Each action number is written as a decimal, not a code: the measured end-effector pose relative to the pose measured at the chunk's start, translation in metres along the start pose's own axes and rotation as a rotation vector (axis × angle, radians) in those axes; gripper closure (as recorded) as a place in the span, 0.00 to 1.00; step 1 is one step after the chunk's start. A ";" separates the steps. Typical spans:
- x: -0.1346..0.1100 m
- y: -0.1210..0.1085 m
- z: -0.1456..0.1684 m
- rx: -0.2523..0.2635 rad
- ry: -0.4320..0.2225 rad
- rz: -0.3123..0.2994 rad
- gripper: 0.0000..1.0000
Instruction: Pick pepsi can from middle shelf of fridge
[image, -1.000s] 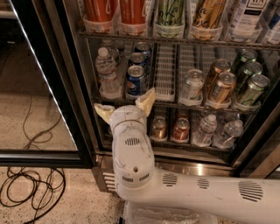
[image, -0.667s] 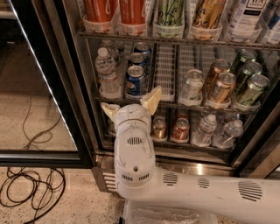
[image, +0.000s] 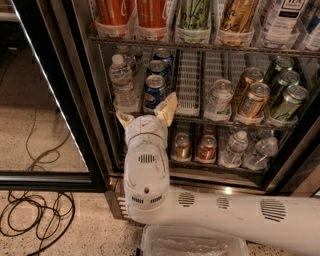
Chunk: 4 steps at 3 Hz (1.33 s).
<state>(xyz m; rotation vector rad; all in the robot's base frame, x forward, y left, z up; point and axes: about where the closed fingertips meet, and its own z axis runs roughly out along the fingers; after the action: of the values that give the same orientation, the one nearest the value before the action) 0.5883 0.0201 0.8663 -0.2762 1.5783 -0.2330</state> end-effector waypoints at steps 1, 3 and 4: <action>0.000 0.000 0.000 0.000 0.002 -0.022 0.23; 0.000 0.000 0.001 -0.003 0.002 -0.039 0.32; 0.000 0.000 0.004 -0.005 0.001 -0.041 0.33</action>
Offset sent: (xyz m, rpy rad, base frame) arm 0.0002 -0.0005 -0.0002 -0.0187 0.0010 0.0003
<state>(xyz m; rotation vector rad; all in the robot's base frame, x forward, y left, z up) 0.5919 0.0202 0.8659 -0.3128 1.5750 -0.2615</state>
